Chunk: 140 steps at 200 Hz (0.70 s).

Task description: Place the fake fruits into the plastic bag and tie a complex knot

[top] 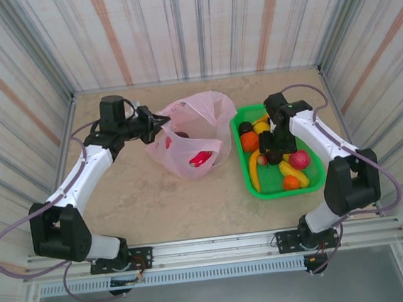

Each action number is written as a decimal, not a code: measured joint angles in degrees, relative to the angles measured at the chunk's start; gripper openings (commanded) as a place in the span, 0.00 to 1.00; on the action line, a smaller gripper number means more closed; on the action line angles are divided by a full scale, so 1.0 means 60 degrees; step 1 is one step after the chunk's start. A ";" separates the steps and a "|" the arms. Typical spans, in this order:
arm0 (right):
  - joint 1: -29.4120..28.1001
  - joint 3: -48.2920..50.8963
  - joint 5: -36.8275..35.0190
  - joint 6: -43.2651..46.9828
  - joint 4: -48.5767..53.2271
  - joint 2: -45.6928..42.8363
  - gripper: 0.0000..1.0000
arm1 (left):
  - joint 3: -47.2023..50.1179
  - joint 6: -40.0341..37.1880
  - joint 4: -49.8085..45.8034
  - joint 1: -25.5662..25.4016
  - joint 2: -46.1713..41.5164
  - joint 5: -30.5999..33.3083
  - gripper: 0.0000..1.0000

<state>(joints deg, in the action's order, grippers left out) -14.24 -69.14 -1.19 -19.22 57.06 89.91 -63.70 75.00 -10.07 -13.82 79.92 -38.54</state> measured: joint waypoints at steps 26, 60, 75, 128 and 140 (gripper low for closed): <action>-0.0004 0.0011 -0.0346 -0.0080 -0.0226 0.0506 0.76 | 0.0080 0.0000 0.0015 0.0000 0.0000 0.0000 0.00; 0.0000 0.0007 -0.0754 -0.0219 -0.0499 0.0973 0.76 | 0.0087 0.0000 0.0015 0.0000 -0.0018 0.0000 0.00; 0.0000 0.0011 -0.0892 -0.0219 -0.0525 0.1140 0.76 | 0.0087 0.0000 0.0011 0.0000 -0.0036 0.0000 0.00; 0.0120 0.0171 -0.0973 -0.0215 -0.0940 0.1494 0.73 | 0.0087 0.0000 0.0011 0.0000 -0.0051 0.0000 0.00; 0.0146 0.0229 -0.0900 -0.0215 -0.1060 0.1588 0.72 | 0.0087 0.0000 0.0015 0.0000 -0.0051 0.0000 0.00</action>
<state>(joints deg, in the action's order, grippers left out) -13.37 -67.77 -6.59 -20.51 50.70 99.44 -63.18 75.00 -9.98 -13.82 79.61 -38.54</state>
